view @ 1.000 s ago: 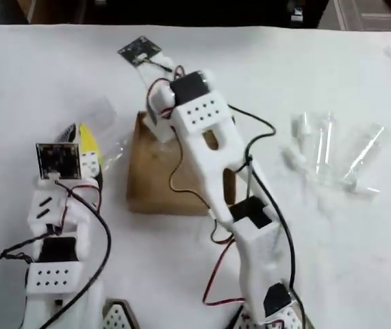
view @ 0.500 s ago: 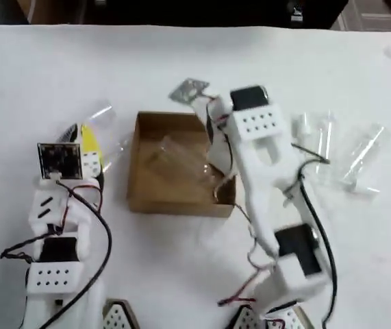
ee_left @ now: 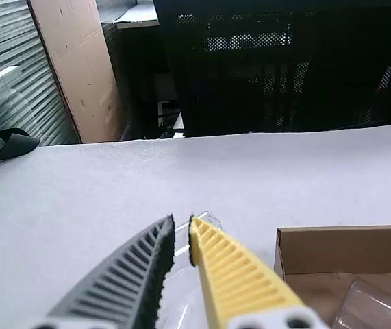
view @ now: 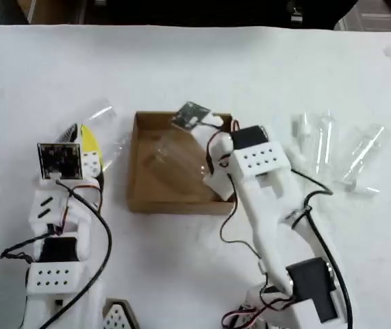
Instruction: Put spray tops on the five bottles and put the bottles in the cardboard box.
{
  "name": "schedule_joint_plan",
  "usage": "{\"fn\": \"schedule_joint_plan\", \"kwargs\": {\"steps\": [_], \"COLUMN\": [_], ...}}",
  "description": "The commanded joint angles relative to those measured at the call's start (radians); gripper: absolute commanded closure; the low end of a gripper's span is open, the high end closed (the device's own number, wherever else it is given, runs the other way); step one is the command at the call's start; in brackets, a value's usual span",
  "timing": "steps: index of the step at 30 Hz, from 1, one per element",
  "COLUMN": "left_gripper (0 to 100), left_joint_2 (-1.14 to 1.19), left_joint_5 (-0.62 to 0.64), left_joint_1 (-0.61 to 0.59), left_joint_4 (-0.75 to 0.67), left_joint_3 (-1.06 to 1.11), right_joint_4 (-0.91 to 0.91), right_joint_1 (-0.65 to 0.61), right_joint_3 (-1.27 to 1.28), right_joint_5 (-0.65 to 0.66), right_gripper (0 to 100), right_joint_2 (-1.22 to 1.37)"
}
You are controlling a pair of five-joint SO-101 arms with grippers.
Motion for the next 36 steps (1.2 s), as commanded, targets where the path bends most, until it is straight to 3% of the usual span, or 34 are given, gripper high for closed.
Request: {"fn": "schedule_joint_plan", "kwargs": {"steps": [1,5,11,25,30,36], "left_gripper": [96,96,96,96,95,96], "left_joint_2": [0.004,0.004,0.004,0.004,0.004,-0.001], "left_joint_5": [-0.006,-0.006,-0.006,-0.006,-0.003,0.002], "left_joint_1": [0.008,0.008,0.008,0.010,0.010,0.010], "left_joint_4": [-0.029,-0.029,-0.029,-0.029,-0.029,-0.029], "left_joint_3": [-0.008,-0.008,-0.008,-0.008,-0.008,-0.008], "right_joint_4": [0.024,0.084,-0.028,-0.214,-0.236,-0.228], "right_joint_1": [-0.035,-0.047,-0.096,-0.042,-0.038,-0.036], "right_joint_3": [-0.041,-0.092,-0.006,-0.002,-0.005,-0.005], "right_joint_5": [-0.014,-0.021,-0.021,-0.023,-0.032,-0.123], "right_gripper": [83.5,83.5,83.5,83.7,98.2,98.5], "right_joint_2": [-0.087,-0.150,-0.056,0.220,0.203,0.053]}}
